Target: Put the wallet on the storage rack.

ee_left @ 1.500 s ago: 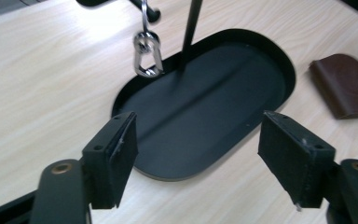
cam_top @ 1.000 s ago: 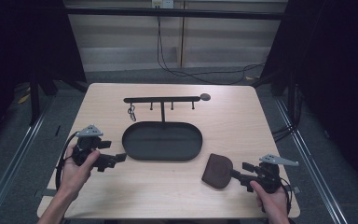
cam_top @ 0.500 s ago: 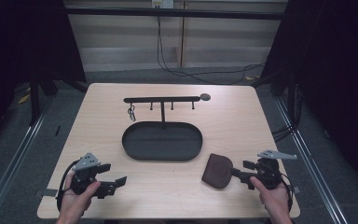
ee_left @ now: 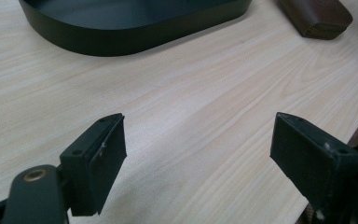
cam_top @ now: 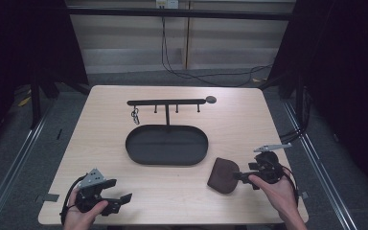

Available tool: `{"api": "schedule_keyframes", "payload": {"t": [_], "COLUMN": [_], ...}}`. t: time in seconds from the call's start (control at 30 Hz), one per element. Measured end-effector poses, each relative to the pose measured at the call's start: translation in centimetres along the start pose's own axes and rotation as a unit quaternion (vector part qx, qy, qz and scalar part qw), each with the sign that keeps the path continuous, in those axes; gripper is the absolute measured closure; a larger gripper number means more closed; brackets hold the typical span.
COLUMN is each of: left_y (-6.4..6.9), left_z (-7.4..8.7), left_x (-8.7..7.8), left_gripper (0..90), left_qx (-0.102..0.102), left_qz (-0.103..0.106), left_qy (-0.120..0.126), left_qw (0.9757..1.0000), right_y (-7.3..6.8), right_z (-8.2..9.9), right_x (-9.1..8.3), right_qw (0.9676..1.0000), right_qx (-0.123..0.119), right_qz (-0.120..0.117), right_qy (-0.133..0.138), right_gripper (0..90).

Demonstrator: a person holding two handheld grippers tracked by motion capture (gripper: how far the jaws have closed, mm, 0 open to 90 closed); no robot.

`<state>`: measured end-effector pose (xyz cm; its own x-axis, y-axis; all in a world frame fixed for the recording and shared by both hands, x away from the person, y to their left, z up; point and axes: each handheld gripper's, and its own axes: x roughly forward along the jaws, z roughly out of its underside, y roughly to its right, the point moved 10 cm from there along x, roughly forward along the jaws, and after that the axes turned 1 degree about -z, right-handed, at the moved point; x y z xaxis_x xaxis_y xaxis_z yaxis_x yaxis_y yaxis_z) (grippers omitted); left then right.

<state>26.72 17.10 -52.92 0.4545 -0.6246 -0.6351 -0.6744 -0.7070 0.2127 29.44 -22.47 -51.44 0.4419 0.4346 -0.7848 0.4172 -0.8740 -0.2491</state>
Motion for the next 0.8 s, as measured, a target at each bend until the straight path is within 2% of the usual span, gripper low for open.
{"api": "schedule_keyframes", "payload": {"t": [0.07,0.23,0.3,0.33,0.37,0.4,0.43,0.53,0.57,0.63,0.67,0.7,0.73,0.77,0.8], "left_y": [-0.1,0.3,0.2,0.2,0.2,0.2,0.1,-0.1,-0.2,-0.3,-0.3,-0.3,-0.3,-0.4,-0.4], "left_z": [0.0,0.0,0.0,0.0,0.0,0.0,-0.3,-0.2,-0.1,0.0,0.0,0.0,0.0,0.0,0.0], "left_x": [0.0,0.1,0.2,0.2,0.2,0.3,0.2,0.4,0.5,0.5,0.5,0.5,0.5,0.5,0.5], "left_gripper": [18.0,18.0,18.0,18.0,17.9,17.9,16.4,16.2,16.2,16.2,16.2,16.2,16.2,16.2,16.2], "left_qx": [-0.005,-0.001,0.0,0.0,-0.001,-0.002,-0.002,-0.002,-0.002,-0.001,-0.001,-0.001,-0.003,-0.002,-0.002], "left_qz": [0.002,0.011,0.012,0.012,0.013,0.015,0.013,0.012,0.015,0.013,0.014,0.014,0.016,0.014,0.014], "left_qy": [0.0,-0.006,-0.008,-0.008,-0.008,-0.008,-0.003,-0.008,-0.012,-0.015,-0.015,-0.015,-0.015,-0.016,-0.016], "left_qw": [1.0,0.9999,0.9999,0.9999,0.9999,0.9998,0.9999,0.9999,0.9998,0.9998,0.9998,0.9998,0.9998,0.9998,0.9998], "right_y": [0.3,0.3,0.1,0.1,0.0,0.0,0.0,0.1,0.3,0.4,0.4,0.4,0.2,0.1,0.1], "right_z": [-0.4,-0.8,-0.7,-0.7,-0.6,-0.6,-0.6,-0.9,-1.1,-1.2,-1.2,-1.2,-1.2,-1.2,-1.2], "right_x": [0.4,1.4,1.7,1.7,2.1,2.1,2.5,2.8,3.1,3.3,3.7,3.7,3.8,4.1,4.1], "right_qw": [0.9999,0.9987,0.9975,0.9975,0.9957,0.9957,0.9944,0.9934,0.9919,0.9913,0.9875,0.9875,0.9861,0.984,0.984], "right_qx": [-0.001,0.007,0.0,0.0,-0.008,-0.008,-0.011,-0.011,-0.01,-0.016,-0.03,-0.03,-0.027,-0.036,-0.036], "right_qz": [0.002,-0.007,-0.009,-0.009,-0.008,-0.008,-0.005,-0.005,0.001,0.005,0.013,0.013,0.015,0.011,0.011], "right_qy": [-0.017,-0.049,-0.069,-0.069,-0.091,-0.091,-0.105,-0.114,-0.127,-0.131,-0.154,-0.154,-0.163,-0.174,-0.174], "right_gripper": [19.3,19.1,24.0,24.0,25.1,25.1,24.9,24.4,19.4,17.4,15.9,15.9,16.0,17.2,17.2]}}
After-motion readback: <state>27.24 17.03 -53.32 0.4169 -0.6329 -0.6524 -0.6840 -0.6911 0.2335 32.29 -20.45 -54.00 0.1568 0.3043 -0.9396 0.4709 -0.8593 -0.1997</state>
